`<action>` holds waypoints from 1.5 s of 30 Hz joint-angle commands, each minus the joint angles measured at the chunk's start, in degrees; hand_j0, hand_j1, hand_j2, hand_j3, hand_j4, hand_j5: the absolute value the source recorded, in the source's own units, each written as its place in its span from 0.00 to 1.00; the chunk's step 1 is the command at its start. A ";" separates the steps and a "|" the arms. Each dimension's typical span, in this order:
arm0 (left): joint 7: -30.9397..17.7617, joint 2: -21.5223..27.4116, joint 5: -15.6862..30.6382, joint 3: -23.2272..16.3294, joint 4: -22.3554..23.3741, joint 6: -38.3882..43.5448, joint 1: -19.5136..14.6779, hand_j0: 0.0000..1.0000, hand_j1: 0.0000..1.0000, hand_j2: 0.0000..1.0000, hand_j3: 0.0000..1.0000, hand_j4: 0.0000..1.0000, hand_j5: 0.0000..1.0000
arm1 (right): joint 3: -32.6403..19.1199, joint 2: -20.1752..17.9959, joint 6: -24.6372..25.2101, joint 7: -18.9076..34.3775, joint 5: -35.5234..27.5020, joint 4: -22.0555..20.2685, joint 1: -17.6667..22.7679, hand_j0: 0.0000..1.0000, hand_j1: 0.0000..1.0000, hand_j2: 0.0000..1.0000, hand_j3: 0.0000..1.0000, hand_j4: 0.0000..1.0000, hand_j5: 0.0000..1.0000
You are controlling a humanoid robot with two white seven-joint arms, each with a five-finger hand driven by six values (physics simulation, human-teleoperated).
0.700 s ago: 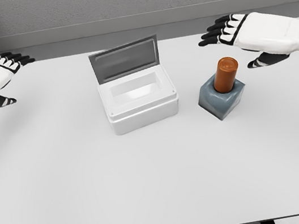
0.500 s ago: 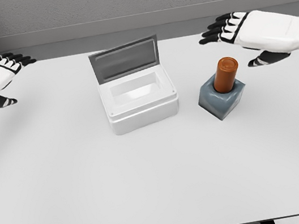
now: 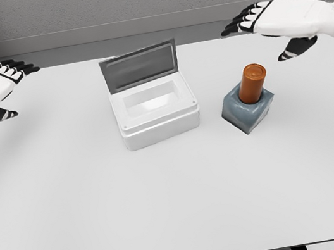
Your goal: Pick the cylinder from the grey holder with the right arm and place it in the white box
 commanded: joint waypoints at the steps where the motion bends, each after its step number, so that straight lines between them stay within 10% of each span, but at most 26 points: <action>1: 0.03 0.11 0.36 0.15 -0.02 0.00 0.00 1.00 1.00 1.00 1.00 1.00 1.00 | 1.85 0.54 0.18 0.09 0.02 1.15 0.00 1.00 1.00 1.00 1.00 1.00 1.00; 25: 0.03 0.11 0.44 0.15 -0.02 0.00 0.09 1.00 1.00 1.00 1.00 1.00 1.00 | 9.41 1.16 -0.08 0.09 0.20 4.40 0.00 1.00 1.00 1.00 1.00 1.00 1.00; 32: 0.03 0.20 0.53 0.15 -0.02 0.00 0.09 1.00 1.00 1.00 1.00 1.00 1.00 | 9.33 1.16 0.09 0.09 0.37 4.49 0.00 0.56 0.56 0.56 0.56 0.56 0.56; 45: 0.03 0.20 0.53 0.15 -0.02 0.00 0.18 1.00 1.00 1.00 1.00 1.00 1.00 | 9.32 1.16 0.27 0.09 0.46 4.67 0.00 0.52 0.52 0.52 0.52 0.52 0.52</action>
